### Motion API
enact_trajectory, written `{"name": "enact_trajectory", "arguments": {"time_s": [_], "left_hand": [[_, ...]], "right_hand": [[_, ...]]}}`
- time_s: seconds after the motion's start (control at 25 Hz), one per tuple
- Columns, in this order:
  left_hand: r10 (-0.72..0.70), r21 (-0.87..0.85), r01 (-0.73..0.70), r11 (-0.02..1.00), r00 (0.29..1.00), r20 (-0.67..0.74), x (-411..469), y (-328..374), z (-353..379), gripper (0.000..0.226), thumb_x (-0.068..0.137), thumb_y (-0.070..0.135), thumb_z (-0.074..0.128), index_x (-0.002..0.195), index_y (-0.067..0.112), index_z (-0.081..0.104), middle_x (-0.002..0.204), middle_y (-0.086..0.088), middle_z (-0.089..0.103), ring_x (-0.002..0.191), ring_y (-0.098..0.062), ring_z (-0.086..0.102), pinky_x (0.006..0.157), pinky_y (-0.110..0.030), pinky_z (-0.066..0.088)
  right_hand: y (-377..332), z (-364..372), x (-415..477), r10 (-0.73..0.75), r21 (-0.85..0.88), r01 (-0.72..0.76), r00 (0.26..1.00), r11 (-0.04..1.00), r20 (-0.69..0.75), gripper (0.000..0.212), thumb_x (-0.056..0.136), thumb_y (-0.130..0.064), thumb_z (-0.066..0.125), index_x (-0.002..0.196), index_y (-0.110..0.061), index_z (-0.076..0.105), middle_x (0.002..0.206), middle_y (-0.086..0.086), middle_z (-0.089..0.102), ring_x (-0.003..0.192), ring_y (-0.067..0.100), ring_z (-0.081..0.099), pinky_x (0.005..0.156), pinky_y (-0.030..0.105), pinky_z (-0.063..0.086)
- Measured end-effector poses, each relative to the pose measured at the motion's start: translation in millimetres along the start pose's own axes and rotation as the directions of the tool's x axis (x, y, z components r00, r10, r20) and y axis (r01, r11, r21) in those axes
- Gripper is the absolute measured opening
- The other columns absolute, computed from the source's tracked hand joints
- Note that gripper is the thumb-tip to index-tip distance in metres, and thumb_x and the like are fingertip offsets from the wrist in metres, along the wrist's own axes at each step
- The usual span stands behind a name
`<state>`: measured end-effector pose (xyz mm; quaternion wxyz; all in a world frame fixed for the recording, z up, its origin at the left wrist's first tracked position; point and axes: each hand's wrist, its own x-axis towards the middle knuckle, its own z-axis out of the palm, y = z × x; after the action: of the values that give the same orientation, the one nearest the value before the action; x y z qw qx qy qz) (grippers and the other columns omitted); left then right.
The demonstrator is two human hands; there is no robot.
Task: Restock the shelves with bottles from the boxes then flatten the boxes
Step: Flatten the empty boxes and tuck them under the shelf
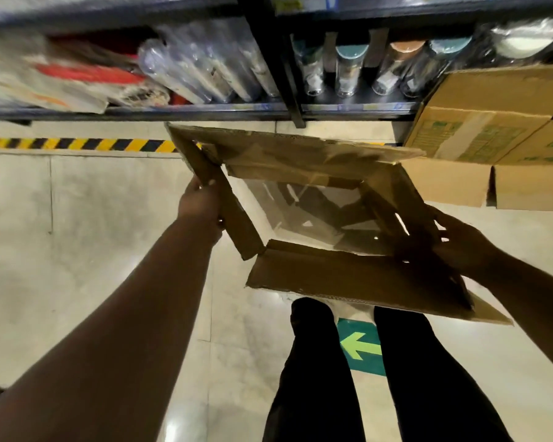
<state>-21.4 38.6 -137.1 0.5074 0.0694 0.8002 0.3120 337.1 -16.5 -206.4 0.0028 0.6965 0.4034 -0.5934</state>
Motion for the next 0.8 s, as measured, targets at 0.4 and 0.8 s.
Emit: {"name": "enact_trajectory", "arguments": {"time_s": [0.4, 0.8], "left_hand": [[-0.051, 0.067, 0.041, 0.997, 0.987, 0.15, -4, -45, 4, 0.088, 0.075, 0.034, 0.076, 0.145, 0.054, 0.028, 0.143, 0.002, 0.052, 0.126, -0.032, 0.054, 0.104, -0.059, 0.043], [-0.014, -0.055, 0.025, 0.998, 0.98, 0.197, 4, -16, 71, 0.064, 0.095, 0.026, 0.063, 0.15, 0.04, 0.032, 0.138, -0.003, 0.056, 0.119, -0.024, 0.056, 0.097, -0.042, 0.05]], "right_hand": [[1, 19, 2, 0.057, 0.033, -0.056, 0.997, 0.998, -0.054, 0.063, 0.096, 0.006, 0.049, 0.148, -0.029, 0.039, 0.142, 0.01, 0.052, 0.128, 0.039, 0.049, 0.108, 0.056, 0.04], [-15, 15, -9, -0.082, -0.058, 0.094, 0.979, 0.994, 0.186, 0.086, 0.068, -0.057, 0.081, 0.14, -0.035, 0.04, 0.132, -0.009, 0.053, 0.119, 0.018, 0.054, 0.093, 0.031, 0.048]]}}
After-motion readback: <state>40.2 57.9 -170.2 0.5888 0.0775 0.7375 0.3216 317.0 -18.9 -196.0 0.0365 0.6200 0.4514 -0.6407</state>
